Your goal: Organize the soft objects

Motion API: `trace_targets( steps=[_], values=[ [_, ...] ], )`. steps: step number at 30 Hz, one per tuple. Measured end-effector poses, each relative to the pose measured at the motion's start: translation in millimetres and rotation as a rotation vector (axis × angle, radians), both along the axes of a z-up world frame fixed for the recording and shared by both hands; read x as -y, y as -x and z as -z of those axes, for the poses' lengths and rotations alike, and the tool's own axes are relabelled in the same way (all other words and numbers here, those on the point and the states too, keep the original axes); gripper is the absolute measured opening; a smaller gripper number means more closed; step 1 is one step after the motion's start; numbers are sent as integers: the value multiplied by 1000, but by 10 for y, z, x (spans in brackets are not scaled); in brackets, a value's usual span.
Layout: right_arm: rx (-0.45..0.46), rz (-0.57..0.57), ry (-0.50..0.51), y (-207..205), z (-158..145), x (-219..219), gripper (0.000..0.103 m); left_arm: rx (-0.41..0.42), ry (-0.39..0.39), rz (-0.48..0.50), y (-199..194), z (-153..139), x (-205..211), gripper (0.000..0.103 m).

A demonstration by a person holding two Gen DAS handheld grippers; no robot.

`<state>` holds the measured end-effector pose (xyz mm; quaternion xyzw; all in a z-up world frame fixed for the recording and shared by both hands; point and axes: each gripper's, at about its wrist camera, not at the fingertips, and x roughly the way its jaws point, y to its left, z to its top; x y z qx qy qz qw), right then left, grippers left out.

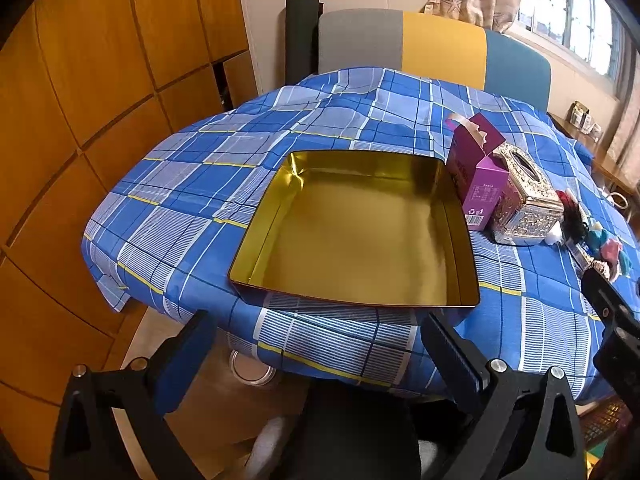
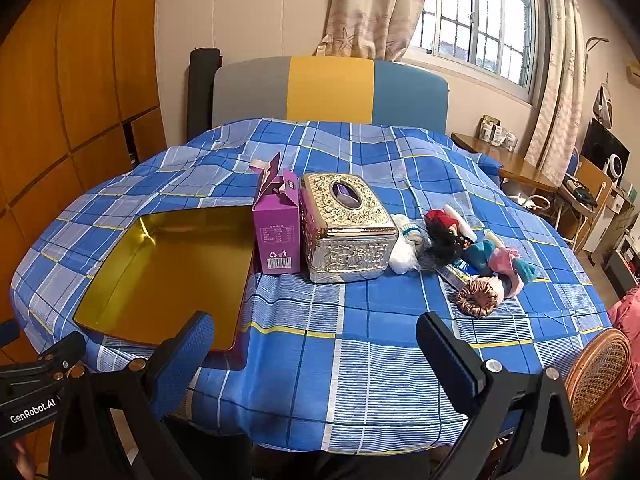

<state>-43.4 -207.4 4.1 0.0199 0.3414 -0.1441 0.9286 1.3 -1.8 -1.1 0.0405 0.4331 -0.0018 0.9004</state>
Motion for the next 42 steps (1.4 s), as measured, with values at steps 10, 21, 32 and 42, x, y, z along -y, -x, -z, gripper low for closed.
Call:
trace_targets(
  steps=[10, 21, 32, 42],
  values=[
    [4, 3, 0, 5, -4, 15, 103, -5, 1, -2, -7, 22, 16, 103],
    [0, 3, 1, -10, 9, 14, 103, -10, -4, 0, -10, 39, 13, 103],
    [-10, -1, 1, -9, 25, 19, 103, -13, -4, 1, -24, 50, 24, 103],
    [-13, -8, 1, -20, 30, 14, 103, -15, -5, 5, -18, 69, 23, 103]
  ],
)
